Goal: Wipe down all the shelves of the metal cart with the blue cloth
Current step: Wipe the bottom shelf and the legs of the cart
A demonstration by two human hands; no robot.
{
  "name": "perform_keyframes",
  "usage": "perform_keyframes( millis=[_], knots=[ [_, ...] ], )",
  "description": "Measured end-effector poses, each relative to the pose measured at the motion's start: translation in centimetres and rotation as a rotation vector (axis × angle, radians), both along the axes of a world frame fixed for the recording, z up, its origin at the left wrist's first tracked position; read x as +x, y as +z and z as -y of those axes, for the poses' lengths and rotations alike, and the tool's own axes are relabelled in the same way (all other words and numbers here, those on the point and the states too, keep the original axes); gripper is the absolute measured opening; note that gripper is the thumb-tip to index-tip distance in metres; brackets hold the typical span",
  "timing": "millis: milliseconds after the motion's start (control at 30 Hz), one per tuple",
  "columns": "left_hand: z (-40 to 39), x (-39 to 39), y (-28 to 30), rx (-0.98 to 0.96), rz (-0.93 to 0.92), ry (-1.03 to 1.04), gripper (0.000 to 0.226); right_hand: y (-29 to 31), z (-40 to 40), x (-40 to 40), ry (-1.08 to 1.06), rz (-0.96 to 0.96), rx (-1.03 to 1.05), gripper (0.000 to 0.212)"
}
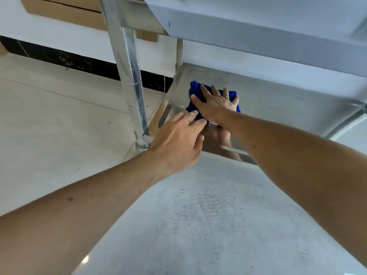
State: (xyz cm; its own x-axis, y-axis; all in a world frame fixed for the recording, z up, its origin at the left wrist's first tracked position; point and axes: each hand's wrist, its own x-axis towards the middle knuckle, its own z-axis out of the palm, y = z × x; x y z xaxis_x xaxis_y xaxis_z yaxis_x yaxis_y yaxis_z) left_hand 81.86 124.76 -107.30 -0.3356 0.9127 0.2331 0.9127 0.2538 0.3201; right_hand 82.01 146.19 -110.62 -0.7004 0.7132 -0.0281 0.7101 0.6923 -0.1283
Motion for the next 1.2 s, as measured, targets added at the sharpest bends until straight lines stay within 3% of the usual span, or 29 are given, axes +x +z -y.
perform_keyframes(
  millis=[267,500,833,1000,1200],
  knots=[
    [4.1,-1.5,0.2,0.03,0.027,0.027,0.047,-0.2,5.2,-1.0,0.088,-0.002,0.031,0.072],
    [2.4,-0.9,0.6,-0.007,0.021,0.063,0.048,-0.1,3.2,3.0,0.207,-0.016,0.031,0.065],
    [-7.8,4.4,-0.3,-0.075,0.08,0.028,0.051,-0.3,-5.5,15.1,0.031,-0.017,0.084,0.062],
    [-12.6,9.8,-0.6,-0.08,0.008,-0.08,0.051,-0.6,-9.9,22.4,-0.106,-0.019,0.095,0.061],
    [-17.0,16.7,-0.9,-0.062,0.043,-0.229,0.051,-1.0,-13.3,31.0,-0.272,-0.032,0.082,0.065]
  ],
)
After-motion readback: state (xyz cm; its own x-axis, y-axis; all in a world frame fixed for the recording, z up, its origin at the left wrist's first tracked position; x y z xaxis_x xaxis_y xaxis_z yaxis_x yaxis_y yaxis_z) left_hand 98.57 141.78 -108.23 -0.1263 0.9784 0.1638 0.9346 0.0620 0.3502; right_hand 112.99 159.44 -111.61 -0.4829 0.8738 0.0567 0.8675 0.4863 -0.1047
